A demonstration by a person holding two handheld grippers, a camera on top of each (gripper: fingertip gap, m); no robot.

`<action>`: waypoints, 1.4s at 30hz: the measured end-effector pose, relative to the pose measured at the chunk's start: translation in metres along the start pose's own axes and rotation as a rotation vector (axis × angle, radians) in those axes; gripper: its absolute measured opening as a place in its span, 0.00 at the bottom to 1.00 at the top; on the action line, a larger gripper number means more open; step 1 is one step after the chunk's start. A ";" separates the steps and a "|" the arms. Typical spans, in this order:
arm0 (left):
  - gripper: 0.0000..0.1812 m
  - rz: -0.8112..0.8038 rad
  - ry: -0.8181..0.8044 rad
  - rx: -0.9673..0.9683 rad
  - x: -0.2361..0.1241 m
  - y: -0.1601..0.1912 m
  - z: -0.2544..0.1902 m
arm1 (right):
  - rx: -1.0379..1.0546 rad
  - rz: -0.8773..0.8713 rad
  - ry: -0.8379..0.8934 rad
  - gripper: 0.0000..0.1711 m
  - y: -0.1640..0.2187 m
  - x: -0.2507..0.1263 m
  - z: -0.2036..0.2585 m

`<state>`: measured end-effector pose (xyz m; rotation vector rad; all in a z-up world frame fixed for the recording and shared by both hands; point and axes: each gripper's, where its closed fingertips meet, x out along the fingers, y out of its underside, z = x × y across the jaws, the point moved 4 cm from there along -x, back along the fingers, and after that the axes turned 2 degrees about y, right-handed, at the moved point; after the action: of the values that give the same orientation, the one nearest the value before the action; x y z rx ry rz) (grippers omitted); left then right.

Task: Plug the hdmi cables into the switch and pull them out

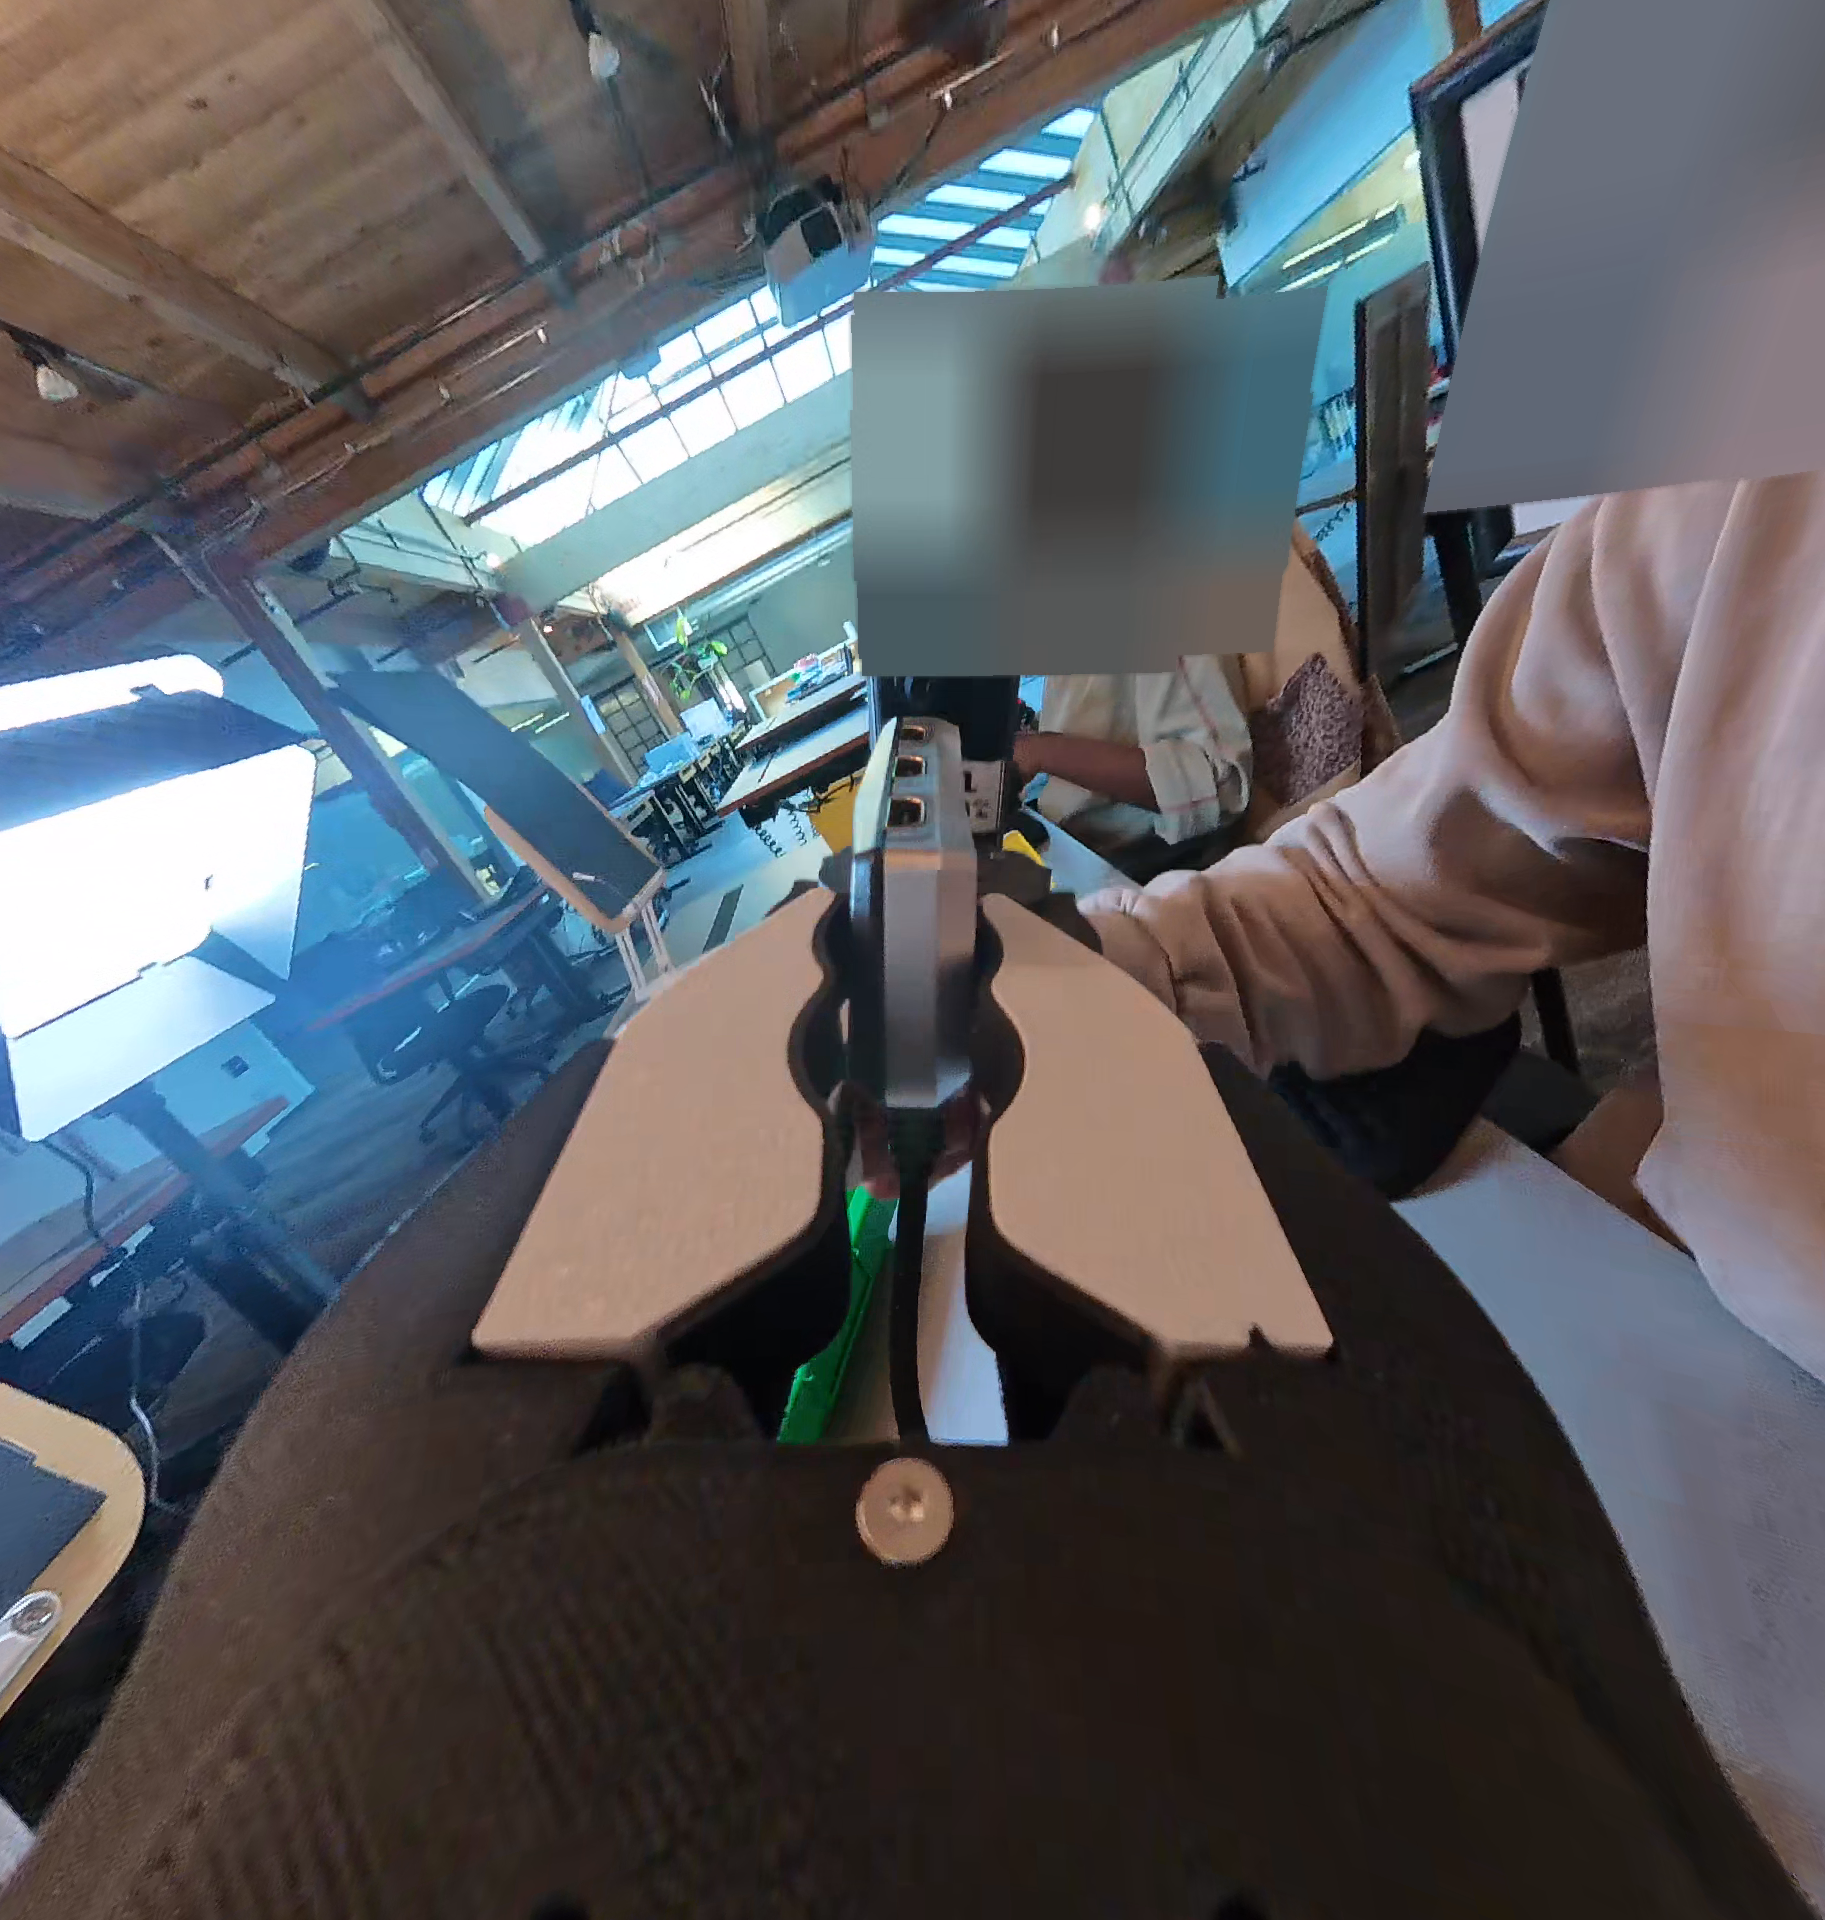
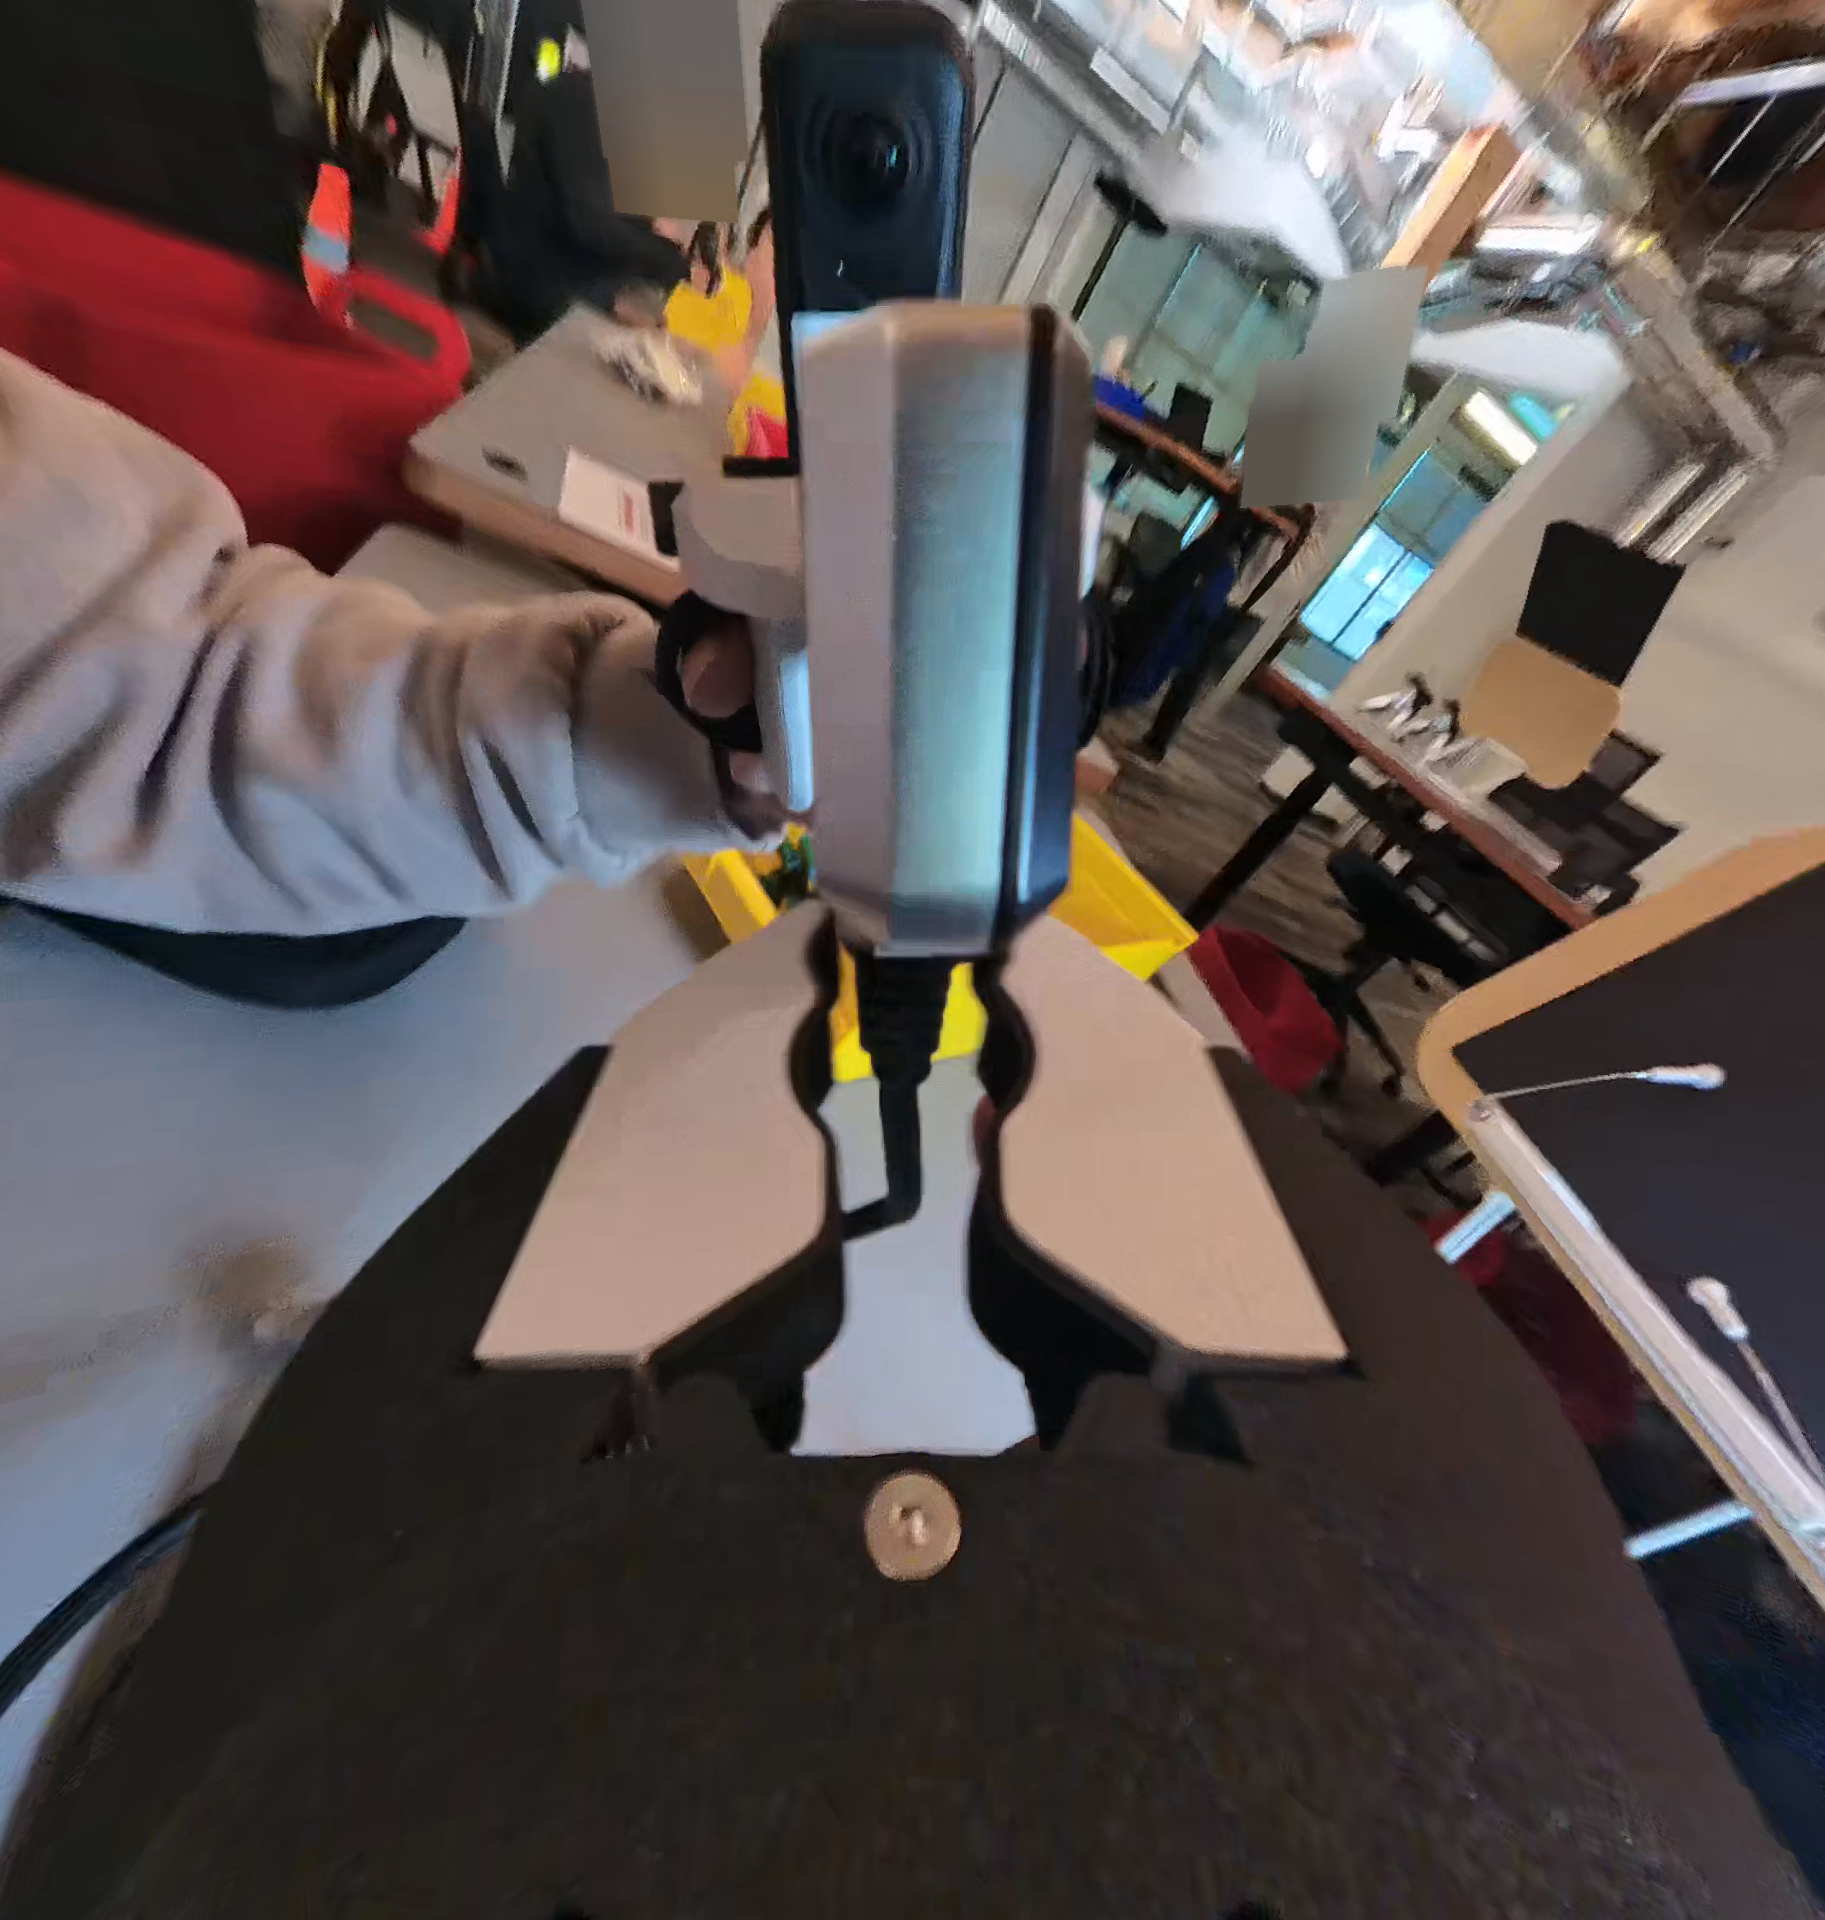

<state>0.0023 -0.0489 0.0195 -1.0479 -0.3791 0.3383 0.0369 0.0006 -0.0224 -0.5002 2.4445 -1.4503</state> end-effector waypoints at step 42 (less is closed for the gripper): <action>0.13 0.542 -0.095 0.329 0.004 0.048 0.003 | -0.403 0.493 0.131 0.13 0.000 -0.029 -0.003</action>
<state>-0.0001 -0.0226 -0.0208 -0.7977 -0.1089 0.9072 0.0620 0.0146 -0.0194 0.1353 2.7087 -0.8210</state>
